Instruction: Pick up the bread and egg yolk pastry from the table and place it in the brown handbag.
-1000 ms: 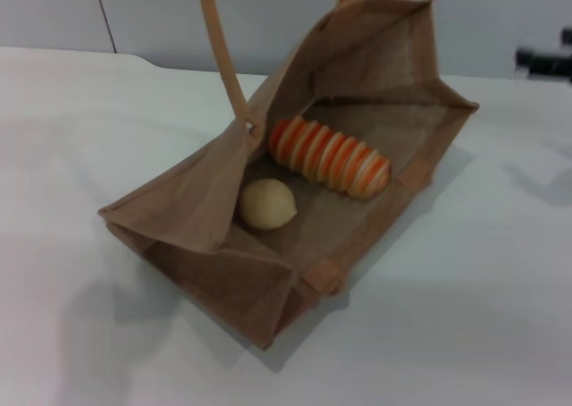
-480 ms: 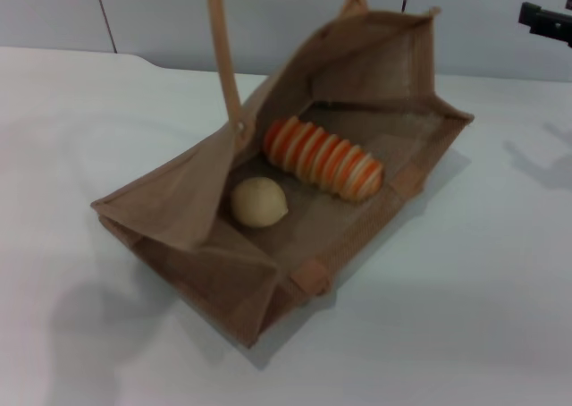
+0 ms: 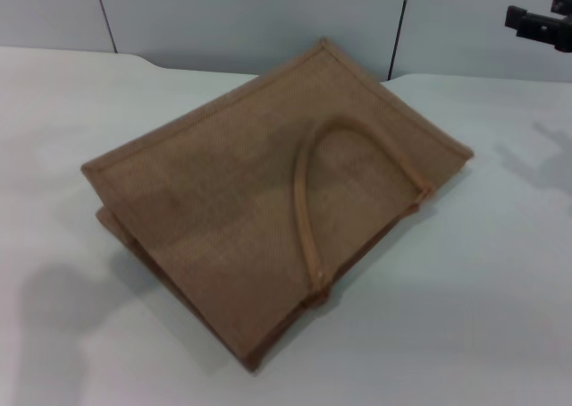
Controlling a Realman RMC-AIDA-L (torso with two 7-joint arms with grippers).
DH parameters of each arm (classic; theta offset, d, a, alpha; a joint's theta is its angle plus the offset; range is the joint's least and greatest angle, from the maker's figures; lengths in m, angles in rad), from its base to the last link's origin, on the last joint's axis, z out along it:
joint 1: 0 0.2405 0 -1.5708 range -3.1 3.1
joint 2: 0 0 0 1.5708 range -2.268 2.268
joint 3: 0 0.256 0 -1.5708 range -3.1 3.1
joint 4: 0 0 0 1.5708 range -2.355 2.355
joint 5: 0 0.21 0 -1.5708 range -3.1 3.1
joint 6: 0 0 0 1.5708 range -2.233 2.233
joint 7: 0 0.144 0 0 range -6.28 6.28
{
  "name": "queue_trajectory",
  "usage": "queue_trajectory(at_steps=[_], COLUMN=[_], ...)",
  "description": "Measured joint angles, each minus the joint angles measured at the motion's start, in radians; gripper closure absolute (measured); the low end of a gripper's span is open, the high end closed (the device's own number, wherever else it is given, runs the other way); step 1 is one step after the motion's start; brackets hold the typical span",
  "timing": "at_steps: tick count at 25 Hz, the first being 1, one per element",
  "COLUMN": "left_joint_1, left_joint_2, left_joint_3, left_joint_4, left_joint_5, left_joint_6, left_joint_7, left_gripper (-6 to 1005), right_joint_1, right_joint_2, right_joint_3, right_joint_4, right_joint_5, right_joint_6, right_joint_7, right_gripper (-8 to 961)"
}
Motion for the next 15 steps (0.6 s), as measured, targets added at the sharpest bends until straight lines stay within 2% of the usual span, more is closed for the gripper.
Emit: queue_trajectory(at_steps=[2, 5, 9, 10, 11, 15], left_joint_1=[0.001, 0.015, 0.076, 0.105, 0.122, 0.203], left_joint_2=[0.000, -0.012, -0.066, -0.077, -0.079, -0.078], left_joint_3=[-0.015, -0.026, -0.020, 0.000, 0.016, 0.153], left_joint_4=[-0.017, -0.012, 0.010, 0.015, 0.016, 0.004], left_joint_5=[-0.024, -0.009, 0.018, 0.009, 0.001, -0.052], left_joint_6=[-0.013, 0.006, 0.115, 0.170, 0.206, 0.450], left_joint_7=[0.025, 0.050, 0.162, 0.207, 0.233, 0.362], left_gripper=[293, 174, 132, 121, 121, 123], right_joint_1=[0.003, 0.006, 0.004, 0.001, -0.002, -0.004], right_joint_2=[0.000, 0.001, 0.008, 0.011, 0.013, 0.017], right_joint_3=[-0.001, 0.000, 0.008, 0.009, 0.009, 0.010], right_joint_4=[0.002, 0.005, 0.035, 0.050, 0.072, 0.206], right_joint_5=[0.000, 0.003, 0.048, 0.084, 0.128, 0.321], right_joint_6=[0.000, 0.000, 0.002, 0.002, 0.002, 0.010], right_joint_7=[-0.001, -0.009, -0.085, -0.133, -0.190, -0.445], right_gripper=[71, 71, 72, 72, 72, 74])
